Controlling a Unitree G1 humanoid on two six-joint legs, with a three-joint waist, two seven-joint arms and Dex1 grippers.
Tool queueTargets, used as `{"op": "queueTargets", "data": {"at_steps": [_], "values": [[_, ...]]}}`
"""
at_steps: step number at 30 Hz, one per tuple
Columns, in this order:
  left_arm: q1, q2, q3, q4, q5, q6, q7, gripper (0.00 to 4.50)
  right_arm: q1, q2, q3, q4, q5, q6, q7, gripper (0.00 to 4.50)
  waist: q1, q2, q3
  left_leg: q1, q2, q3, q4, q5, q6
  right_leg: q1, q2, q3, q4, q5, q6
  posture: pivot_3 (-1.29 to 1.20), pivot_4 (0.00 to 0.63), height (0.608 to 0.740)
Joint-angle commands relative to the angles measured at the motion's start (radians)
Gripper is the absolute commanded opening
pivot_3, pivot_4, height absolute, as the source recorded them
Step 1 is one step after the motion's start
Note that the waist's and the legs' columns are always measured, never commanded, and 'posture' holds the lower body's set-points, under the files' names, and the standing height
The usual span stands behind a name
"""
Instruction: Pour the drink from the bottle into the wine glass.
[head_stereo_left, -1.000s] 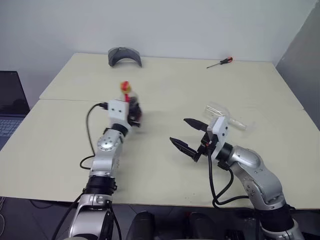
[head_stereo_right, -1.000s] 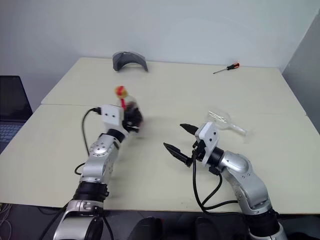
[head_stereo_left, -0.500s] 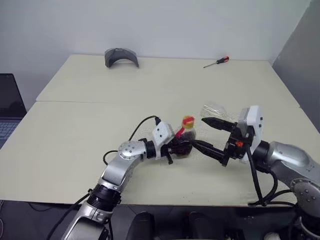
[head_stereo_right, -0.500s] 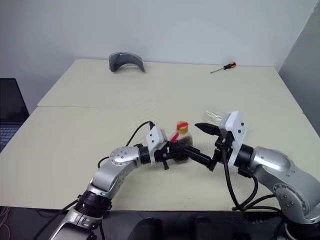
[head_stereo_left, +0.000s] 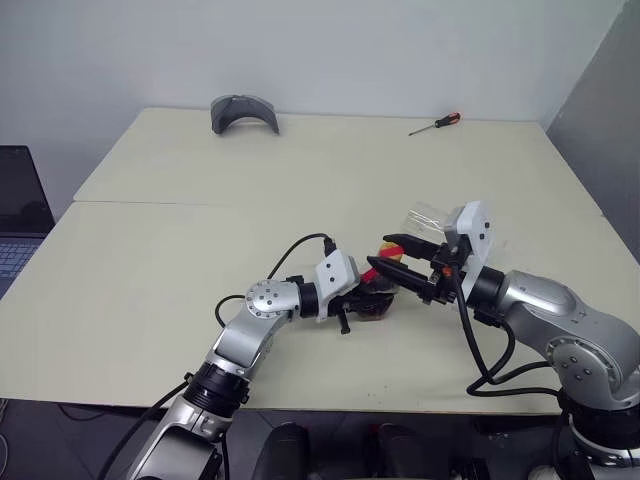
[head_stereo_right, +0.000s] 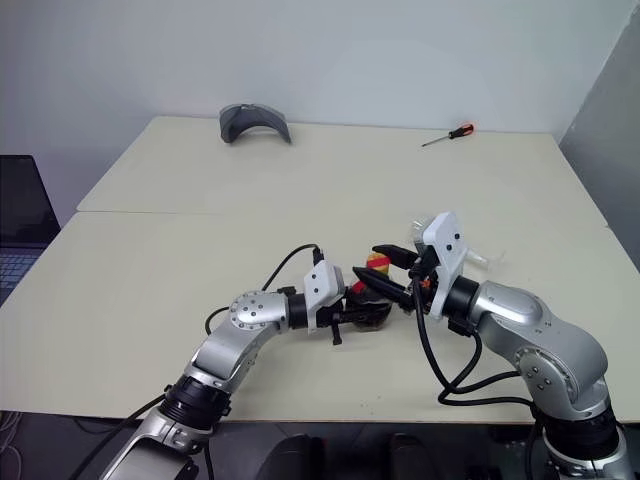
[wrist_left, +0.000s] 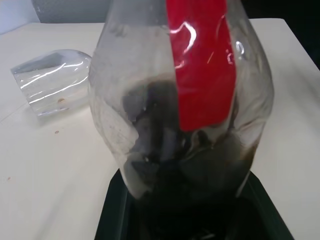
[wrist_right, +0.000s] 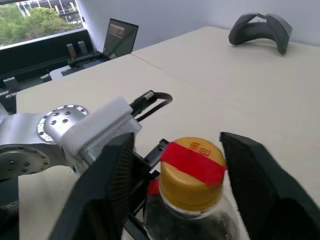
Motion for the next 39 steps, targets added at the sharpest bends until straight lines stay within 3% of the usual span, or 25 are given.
{"op": "queueTargets", "data": {"at_steps": [1,2,7,13,18,21,26,29,33,39], "values": [[-0.030,-0.010,0.008,-0.020,0.001,-0.036,-0.008,0.90,0.002,0.001,-0.006,-0.014,-0.022,-0.040,0.014,1.40,0.000,0.000,0.000,0.000,0.000,0.000,0.000,0.000,0.000,0.000,0.000,0.000,0.000,0.000,0.000,0.00,0.150,0.740],[-0.031,-0.012,0.009,-0.017,0.002,-0.039,-0.008,0.89,0.004,0.007,-0.010,-0.012,-0.019,-0.045,0.017,1.24,0.000,0.000,0.000,0.000,0.000,0.000,0.000,0.000,0.000,0.000,0.000,0.000,0.000,0.000,0.000,0.00,0.150,0.740],[-0.025,-0.010,0.010,-0.025,0.002,-0.039,-0.012,0.77,0.011,-0.010,-0.009,0.014,-0.027,-0.079,0.088,1.25,0.000,0.000,0.000,0.000,0.000,0.000,0.000,0.000,0.000,0.000,0.001,0.000,0.000,0.000,0.000,0.00,0.150,0.740],[0.004,0.008,0.004,-0.089,-0.015,-0.073,-0.064,0.76,-0.143,-0.198,0.124,0.336,-0.153,-0.227,0.532,1.25,-0.004,0.002,0.001,0.001,0.000,0.001,0.000,0.000,0.000,0.000,0.001,0.001,0.000,0.000,0.000,0.00,0.150,0.740],[0.000,-0.011,0.012,-0.065,0.011,-0.147,-0.027,0.75,-0.273,-0.218,0.157,0.472,-0.162,-0.225,0.653,1.25,-0.001,0.003,0.002,0.001,0.001,-0.001,0.000,0.000,0.001,0.000,0.002,0.000,0.000,0.000,-0.001,0.00,0.150,0.740],[-0.011,-0.033,0.033,-0.026,0.028,-0.166,0.027,0.75,-0.267,-0.202,0.125,0.428,-0.123,-0.188,0.624,1.25,0.003,0.003,0.003,-0.001,0.001,-0.001,0.000,0.000,0.000,0.000,0.002,0.000,0.000,0.002,-0.005,0.00,0.150,0.740],[-0.029,-0.069,0.062,0.031,0.056,-0.184,0.124,0.74,-0.117,-0.117,-0.053,0.152,-0.012,-0.103,0.346,2.98,0.010,0.003,0.003,-0.004,0.000,-0.001,0.001,0.000,0.000,-0.001,-0.001,-0.001,-0.001,0.003,-0.005,0.00,0.150,0.740],[-0.033,-0.087,0.076,0.059,0.056,-0.181,0.153,0.74,-0.003,-0.016,-0.109,-0.063,0.006,-0.057,0.103,3.98,0.007,0.003,0.003,-0.004,-0.001,-0.002,0.001,0.000,0.000,-0.001,-0.001,-0.001,0.000,0.002,-0.004,0.00,0.150,0.740],[-0.033,-0.098,0.071,0.080,0.058,-0.187,0.149,0.74,0.084,0.110,-0.046,-0.198,-0.130,-0.049,-0.149,3.99,0.000,0.004,0.003,-0.002,0.000,-0.001,0.000,0.000,0.000,-0.001,0.000,-0.001,0.001,0.000,0.000,0.00,0.150,0.740],[-0.051,-0.118,0.062,0.111,0.064,-0.199,0.140,0.74,0.094,0.192,0.074,-0.180,-0.271,-0.053,-0.285,3.99,-0.001,0.004,0.003,0.000,0.000,0.000,0.001,0.000,0.000,0.000,0.000,0.000,0.001,0.000,0.000,0.00,0.150,0.740]]}}
